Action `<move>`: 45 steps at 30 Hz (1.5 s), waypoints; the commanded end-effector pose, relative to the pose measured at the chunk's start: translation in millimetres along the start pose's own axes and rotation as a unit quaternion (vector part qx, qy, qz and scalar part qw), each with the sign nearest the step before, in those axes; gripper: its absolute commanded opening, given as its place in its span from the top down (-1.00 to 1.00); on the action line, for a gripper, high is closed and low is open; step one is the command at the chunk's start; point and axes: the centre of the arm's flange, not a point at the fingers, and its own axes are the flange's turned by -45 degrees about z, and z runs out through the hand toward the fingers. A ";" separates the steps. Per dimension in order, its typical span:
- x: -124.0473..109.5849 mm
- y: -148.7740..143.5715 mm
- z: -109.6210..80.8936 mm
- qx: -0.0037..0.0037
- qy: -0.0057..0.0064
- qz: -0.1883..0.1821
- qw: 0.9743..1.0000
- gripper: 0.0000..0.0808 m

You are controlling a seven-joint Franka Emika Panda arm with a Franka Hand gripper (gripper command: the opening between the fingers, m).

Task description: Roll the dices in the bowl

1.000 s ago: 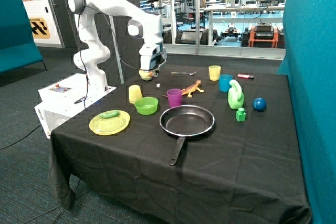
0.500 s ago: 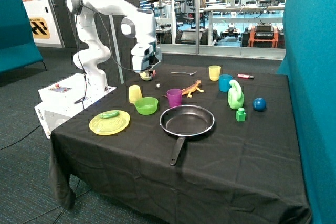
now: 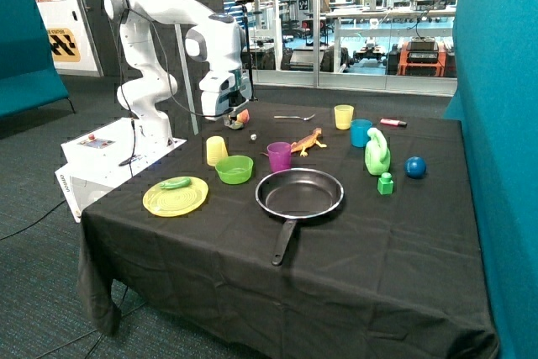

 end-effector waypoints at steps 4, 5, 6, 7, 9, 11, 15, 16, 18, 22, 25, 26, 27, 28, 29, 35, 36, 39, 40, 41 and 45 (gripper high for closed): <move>-0.3 15.7 10.9 -0.002 0.005 0.003 1.000 1.00; 0.6 15.8 11.7 -0.002 0.005 0.005 1.000 1.00; 1.3 15.9 12.4 -0.002 0.005 0.002 1.000 1.00; 2.6 15.4 13.4 -0.002 0.005 0.004 1.000 1.00; 5.3 13.8 15.2 -0.002 0.005 0.002 1.000 1.00; 8.0 11.4 16.6 -0.002 0.005 -0.001 1.000 1.00; 13.7 5.3 17.7 -0.002 0.005 -0.010 1.000 1.00; 15.0 4.2 17.5 -0.002 0.005 -0.009 1.000 1.00; 17.4 2.1 17.2 -0.002 0.005 -0.011 1.000 1.00; 21.2 -1.5 17.0 -0.002 0.005 -0.012 1.000 1.00; 21.7 -2.9 17.4 -0.002 0.005 -0.012 1.000 1.00; 21.1 -3.2 17.8 -0.002 0.005 -0.012 1.000 1.00; 20.4 -3.4 18.3 -0.002 0.005 -0.012 1.000 1.00; 19.5 -3.7 18.6 -0.002 0.005 -0.012 1.000 1.00; 18.2 -4.3 19.1 -0.002 0.005 -0.013 1.000 1.00; 9.3 -5.3 24.8 -0.002 0.005 -0.012 1.000 -0.09; 8.3 -5.3 25.2 -0.002 0.005 -0.011 1.000 -0.17; 6.5 -5.1 25.9 -0.002 0.005 -0.010 1.000 -0.27; 6.1 -5.0 26.0 -0.002 0.005 -0.010 1.000 -0.28; 5.8 -5.0 26.1 -0.002 0.005 -0.009 1.000 -0.29; 5.0 -5.6 26.0 -0.002 0.005 -0.009 1.000 -0.30</move>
